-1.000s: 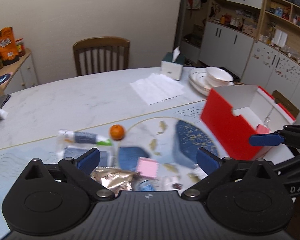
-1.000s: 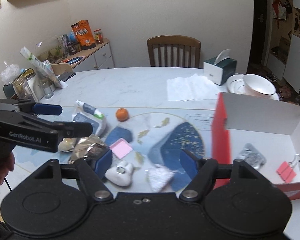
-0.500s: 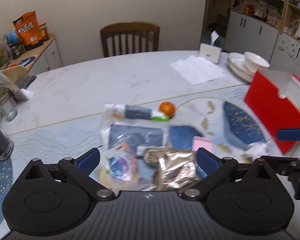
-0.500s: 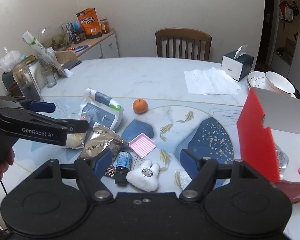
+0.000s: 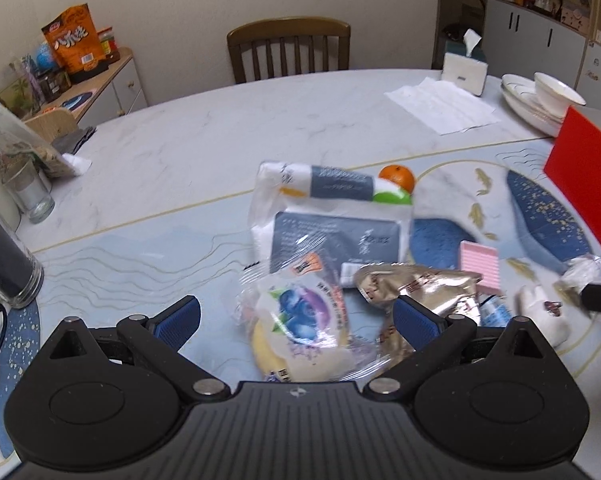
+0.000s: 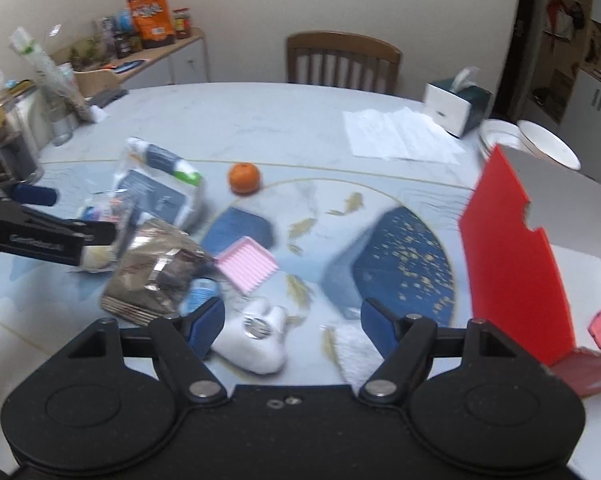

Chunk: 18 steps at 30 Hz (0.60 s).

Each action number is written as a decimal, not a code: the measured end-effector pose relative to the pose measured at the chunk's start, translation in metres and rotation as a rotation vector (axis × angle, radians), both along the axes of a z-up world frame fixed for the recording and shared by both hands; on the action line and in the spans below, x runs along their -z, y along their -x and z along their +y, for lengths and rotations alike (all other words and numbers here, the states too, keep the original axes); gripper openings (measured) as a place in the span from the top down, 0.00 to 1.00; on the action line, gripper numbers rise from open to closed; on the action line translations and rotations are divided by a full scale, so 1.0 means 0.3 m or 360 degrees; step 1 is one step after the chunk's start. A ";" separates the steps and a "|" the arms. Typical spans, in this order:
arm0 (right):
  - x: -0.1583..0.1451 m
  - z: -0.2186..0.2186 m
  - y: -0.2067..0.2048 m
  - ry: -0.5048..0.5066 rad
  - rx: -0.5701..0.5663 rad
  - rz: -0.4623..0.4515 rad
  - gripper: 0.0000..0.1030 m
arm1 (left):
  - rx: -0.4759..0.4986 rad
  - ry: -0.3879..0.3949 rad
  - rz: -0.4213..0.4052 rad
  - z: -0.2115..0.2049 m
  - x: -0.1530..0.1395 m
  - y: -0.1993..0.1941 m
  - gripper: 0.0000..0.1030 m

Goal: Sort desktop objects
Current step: 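Grasp the blueberry bread bag with the left tool while the right tool grasps the white bead bag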

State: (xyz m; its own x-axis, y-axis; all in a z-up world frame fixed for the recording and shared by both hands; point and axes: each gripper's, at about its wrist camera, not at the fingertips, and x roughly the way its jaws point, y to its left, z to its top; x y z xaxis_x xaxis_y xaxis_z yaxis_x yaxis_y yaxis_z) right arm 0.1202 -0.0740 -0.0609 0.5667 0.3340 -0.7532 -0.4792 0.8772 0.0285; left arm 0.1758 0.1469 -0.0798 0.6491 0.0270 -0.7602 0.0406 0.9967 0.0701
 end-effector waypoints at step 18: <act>0.072 -0.069 -0.070 0.0110 0.0130 0.0018 0.28 | -0.0012 0.0013 0.0107 0.029 0.099 -0.046 0.01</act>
State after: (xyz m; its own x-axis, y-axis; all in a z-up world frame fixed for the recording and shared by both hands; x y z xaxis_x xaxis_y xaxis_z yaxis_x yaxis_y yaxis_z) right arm 0.1412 -0.0946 -0.0824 0.5813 0.2339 -0.7794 -0.4060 0.9134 -0.0286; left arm 0.1898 0.1556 -0.1094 0.5962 0.0251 -0.8025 0.0375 0.9975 0.0590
